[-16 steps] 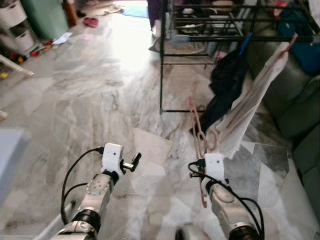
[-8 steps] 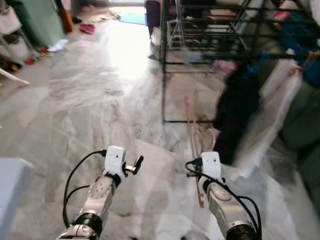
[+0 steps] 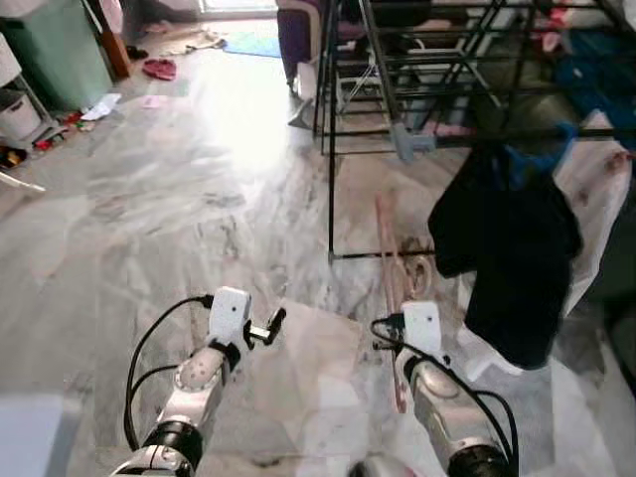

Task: Hang hanger

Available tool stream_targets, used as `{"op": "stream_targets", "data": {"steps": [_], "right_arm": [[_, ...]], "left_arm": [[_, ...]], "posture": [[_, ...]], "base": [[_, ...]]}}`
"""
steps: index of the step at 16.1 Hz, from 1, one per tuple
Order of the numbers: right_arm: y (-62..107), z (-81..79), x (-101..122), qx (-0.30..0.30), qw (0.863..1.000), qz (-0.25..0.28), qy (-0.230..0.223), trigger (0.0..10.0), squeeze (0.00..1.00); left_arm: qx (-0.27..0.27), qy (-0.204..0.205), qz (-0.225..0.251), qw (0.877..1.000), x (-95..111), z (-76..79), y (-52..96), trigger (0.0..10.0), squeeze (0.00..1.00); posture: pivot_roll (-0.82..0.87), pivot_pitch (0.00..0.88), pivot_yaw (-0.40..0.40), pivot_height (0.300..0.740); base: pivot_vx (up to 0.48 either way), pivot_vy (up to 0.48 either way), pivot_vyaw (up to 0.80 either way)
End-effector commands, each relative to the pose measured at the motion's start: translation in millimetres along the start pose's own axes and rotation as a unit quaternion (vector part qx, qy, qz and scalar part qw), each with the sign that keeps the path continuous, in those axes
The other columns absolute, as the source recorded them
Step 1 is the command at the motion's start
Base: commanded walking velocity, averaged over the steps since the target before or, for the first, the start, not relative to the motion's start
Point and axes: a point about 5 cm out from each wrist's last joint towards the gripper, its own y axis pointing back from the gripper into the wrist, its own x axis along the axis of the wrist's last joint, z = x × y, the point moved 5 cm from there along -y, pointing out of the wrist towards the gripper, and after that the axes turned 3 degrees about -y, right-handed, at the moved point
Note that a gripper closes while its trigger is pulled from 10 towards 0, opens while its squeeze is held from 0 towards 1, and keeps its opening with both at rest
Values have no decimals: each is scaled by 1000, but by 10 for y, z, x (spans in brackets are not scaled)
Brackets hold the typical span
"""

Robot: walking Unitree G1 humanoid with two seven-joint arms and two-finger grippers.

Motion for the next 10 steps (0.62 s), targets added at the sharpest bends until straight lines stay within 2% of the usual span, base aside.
{"op": "stream_targets", "data": {"steps": [1, 3, 8, 10], "right_arm": [[17, 197, 14, -27, 1000, 3, 0, 10000, 0], [19, 197, 14, -28, 1000, 4, 1, 10000, 0], [19, 186, 9, -25, 1000, 3, 6, 10000, 0], [19, 184, 11, -26, 1000, 3, 6, 10000, 0]], "left_arm": [[-16, 4, -3, 1000, -23, 141, -24, 10000, 0], [-11, 7, -12, 1000, -70, 141, -14, 10000, 0], [-17, 8, -22, 1000, -132, 149, 5, 10000, 0], [-16, 9, -26, 999, -148, 149, 7, 10000, 0]], "posture": [[-172, 148, 3, 740], [-171, 148, 1, 740], [-172, 145, 0, 740], [-172, 145, 1, 740]], "base": [[0, 0, -800], [161, 0, -725], [0, 0, 0], [0, -259, 0]]}}
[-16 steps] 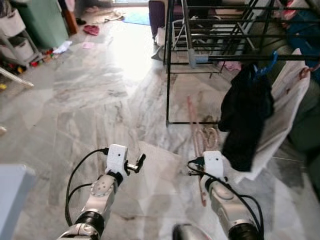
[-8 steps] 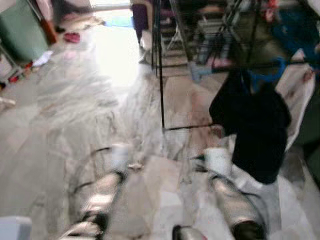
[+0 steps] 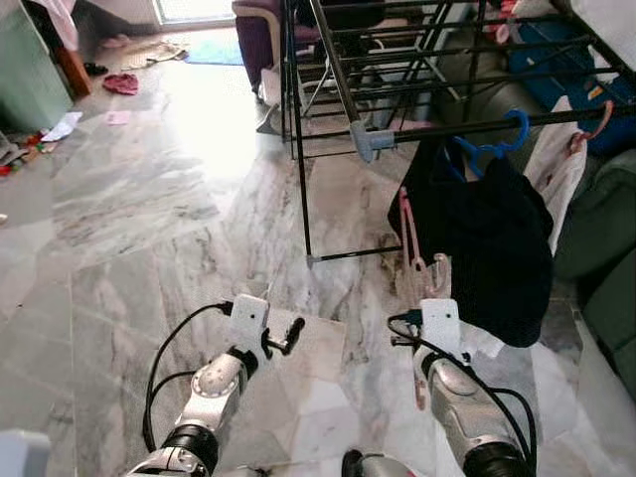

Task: Hang hanger

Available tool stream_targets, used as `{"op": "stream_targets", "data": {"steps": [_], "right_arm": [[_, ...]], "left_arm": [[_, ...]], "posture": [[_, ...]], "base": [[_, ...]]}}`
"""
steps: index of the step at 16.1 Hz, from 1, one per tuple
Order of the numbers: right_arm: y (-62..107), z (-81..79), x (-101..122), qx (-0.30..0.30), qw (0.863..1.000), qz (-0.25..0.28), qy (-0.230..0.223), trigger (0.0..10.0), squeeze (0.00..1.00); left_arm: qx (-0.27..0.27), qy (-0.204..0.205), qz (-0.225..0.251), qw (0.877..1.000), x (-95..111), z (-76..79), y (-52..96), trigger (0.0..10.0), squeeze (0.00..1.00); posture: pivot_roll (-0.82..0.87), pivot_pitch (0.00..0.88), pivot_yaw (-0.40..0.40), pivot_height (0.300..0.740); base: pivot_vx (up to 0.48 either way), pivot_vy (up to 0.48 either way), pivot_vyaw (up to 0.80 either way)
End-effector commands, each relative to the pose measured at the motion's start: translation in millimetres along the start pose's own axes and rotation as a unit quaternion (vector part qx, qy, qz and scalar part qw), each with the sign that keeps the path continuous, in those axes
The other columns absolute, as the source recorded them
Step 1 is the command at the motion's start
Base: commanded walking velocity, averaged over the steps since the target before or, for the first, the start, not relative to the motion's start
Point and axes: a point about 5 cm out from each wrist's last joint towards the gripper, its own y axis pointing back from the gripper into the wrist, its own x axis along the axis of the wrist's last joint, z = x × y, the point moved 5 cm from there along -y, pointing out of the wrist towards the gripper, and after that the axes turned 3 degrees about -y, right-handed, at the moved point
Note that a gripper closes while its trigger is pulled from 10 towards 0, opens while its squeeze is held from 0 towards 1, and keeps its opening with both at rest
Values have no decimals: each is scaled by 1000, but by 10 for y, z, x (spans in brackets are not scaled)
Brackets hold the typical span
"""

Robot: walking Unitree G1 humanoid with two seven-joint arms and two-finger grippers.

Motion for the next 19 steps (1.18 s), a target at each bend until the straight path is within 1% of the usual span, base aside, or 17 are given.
{"op": "stream_targets", "data": {"steps": [1, 5, 8, 9, 10, 11, 13, 15, 19], "right_arm": [[1, -29, 12, 4, 1000, 1, -1, 10000, 0], [3, -53, -7, 7, 1000, -2, -3, 10000, 0], [8, -97, -46, 17, 1000, -10, -2, 10000, 0], [9, -109, -48, 23, 1000, -11, 0, 10000, 0], [9, -125, -53, 29, 999, -13, 2, 10000, 0], [10, -138, -55, 34, 999, -13, 4, 10000, 0], [14, -188, -18, 52, 999, -7, 9, 10000, 0], [17, -195, 25, 56, 998, 1, 18, 10000, 0], [28, -203, -15, 62, 998, -7, 23, 10000, 0]], "left_arm": [[5, -2, -8, 1000, -41, -38, 19, 10000, 0], [9, 1, -19, 1000, -101, -62, 41, 10000, 0], [28, 1, -30, 999, -144, -114, 56, 10000, 0], [30, 20, -33, 999, -172, -126, 68, 10000, 0], [29, 19, -38, 999, -189, -138, 76, 10000, 0], [34, 30, -39, 998, -203, -162, 87, 10000, 0], [36, 34, -38, 998, -203, -188, 97, 10000, 0], [36, 35, -37, 998, -203, -190, 97, 10000, 0], [36, 37, -35, 998, -191, -179, 88, 10000, 0]], "posture": [[-172, 145, 2, 740], [-169, 147, 5, 740], [-168, 148, 5, 740], [-168, 148, 5, 740], [-168, 148, 5, 740], [-168, 146, 9, 740], [-169, 145, 10, 740], [-169, 145, 9, 740], [-171, 144, 6, 740]], "base": [[0, -266, 0], [0, -269, 0], [0, 0, 0], [0, 0, 0], [0, 0, 0], [0, 0, 0], [336, 0, 0], [347, 0, 0], [350, 0, 0]]}}
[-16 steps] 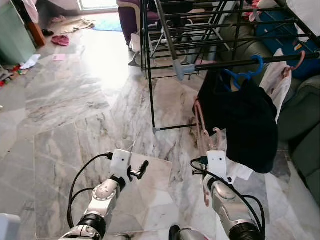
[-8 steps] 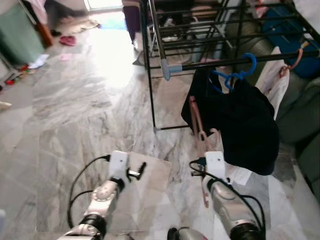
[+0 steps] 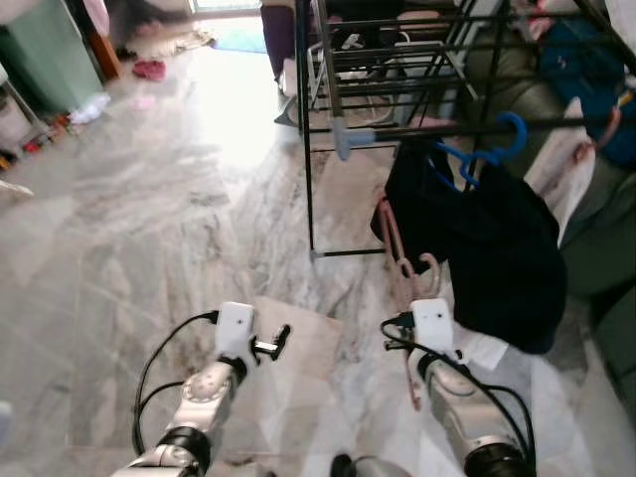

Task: Hang hanger

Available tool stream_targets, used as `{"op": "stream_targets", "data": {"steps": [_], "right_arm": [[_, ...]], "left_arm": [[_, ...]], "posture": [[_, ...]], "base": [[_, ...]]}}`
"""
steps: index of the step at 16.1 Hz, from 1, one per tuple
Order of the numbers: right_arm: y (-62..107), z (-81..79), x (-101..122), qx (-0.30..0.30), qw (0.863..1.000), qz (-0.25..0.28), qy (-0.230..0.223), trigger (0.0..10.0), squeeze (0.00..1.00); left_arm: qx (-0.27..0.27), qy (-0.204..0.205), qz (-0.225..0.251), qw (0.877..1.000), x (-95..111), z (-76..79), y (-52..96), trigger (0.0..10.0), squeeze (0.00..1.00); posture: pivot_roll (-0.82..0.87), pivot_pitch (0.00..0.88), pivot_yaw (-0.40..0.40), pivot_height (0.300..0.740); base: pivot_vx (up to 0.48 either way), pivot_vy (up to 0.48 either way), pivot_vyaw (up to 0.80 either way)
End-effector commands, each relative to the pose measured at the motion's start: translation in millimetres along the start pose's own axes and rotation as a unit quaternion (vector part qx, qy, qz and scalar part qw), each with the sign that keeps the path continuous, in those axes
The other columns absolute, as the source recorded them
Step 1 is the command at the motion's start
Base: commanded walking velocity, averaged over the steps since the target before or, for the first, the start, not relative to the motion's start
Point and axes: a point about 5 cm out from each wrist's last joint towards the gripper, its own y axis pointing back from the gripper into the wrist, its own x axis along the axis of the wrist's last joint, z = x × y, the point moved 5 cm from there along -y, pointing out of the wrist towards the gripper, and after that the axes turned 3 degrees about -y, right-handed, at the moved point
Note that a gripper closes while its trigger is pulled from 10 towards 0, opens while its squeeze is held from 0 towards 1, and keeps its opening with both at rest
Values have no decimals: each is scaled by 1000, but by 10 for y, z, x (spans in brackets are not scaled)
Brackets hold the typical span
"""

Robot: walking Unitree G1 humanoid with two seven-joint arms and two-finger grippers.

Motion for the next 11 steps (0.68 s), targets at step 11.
{"op": "stream_targets", "data": {"steps": [11], "right_arm": [[171, -139, -203, 72, 995, -24, 58, 10000, 0]], "left_arm": [[70, -9, 47, 996, 64, -212, 111, 10000, 0]], "posture": [[-128, 40, -54, 740]], "base": [[88, 0, 0]]}}
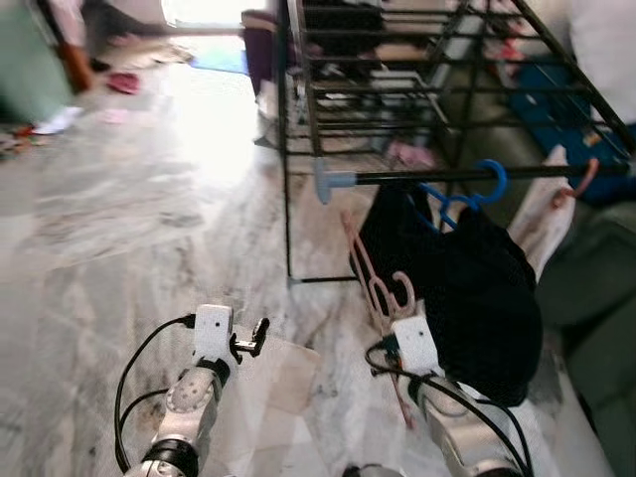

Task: Hang hanger

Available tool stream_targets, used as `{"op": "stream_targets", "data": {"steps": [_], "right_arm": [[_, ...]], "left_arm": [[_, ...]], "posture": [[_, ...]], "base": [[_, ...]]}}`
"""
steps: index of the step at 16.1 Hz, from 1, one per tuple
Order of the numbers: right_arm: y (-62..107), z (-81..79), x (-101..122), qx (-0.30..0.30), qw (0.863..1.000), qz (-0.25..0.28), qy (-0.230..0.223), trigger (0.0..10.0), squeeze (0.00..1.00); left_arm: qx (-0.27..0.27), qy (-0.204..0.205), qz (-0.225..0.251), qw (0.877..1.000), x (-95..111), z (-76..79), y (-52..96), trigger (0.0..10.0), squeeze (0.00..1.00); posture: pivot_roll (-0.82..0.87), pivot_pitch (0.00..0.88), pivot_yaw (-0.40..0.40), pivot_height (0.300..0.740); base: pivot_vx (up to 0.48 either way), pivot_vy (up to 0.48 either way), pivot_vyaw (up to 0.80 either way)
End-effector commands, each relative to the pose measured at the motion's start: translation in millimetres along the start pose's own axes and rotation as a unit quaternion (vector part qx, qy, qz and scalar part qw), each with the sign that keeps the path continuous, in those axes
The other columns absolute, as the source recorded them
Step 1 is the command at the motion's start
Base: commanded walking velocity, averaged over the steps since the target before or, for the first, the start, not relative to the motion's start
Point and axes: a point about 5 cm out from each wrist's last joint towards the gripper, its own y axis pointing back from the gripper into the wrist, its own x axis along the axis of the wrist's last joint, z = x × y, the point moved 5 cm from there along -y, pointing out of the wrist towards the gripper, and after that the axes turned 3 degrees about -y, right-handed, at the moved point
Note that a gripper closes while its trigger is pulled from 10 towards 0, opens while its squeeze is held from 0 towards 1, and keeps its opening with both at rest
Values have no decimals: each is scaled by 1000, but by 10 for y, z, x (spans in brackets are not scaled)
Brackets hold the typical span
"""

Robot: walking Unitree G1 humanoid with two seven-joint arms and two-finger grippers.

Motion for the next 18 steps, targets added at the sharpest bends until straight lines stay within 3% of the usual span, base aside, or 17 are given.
{"op": "stream_targets", "data": {"steps": [1, 4, 6, 9, 13, 18], "right_arm": [[15, -9, 44, 8, 1000, 8, 5, 10000, 0], [6, -4, 181, 6, 999, 31, 17, 10000, 0], [-27, 23, 214, -1, 999, 34, 17, 10000, 0], [-97, 3, 267, -3, 999, 38, 14, 10000, 0], [-149, 14, 391, -25, 998, 57, -21, 10000, 0], [-132, 336, 435, -86, 991, 53, -91, 10000, 0]], "left_arm": [[12, -13, 11, 1000, 45, -18, -3, 10000, 0], [49, -45, 39, 997, 186, -137, -8, 10000, 0], [60, -44, 49, 996, 235, -182, -5, 10000, 0], [55, -59, 42, 996, 212, -168, -9, 10000, 0], [48, -78, 52, 994, 360, -159, -89, 10000, 0], [41, -72, 57, 995, 388, -183, -92, 10000, 0]], "posture": [[-120, 24, -61, 740], [-99, 5, -68, 740], [-86, 0, -60, 740], [-71, 0, -33, 740], [-70, 0, 9, 740], [-79, 0, 14, 740]], "base": [[0, 0, 0], [0, 0, 0], [0, 0, 0], [0, 0, 0], [0, 0, 0], [0, 0, 0]]}}
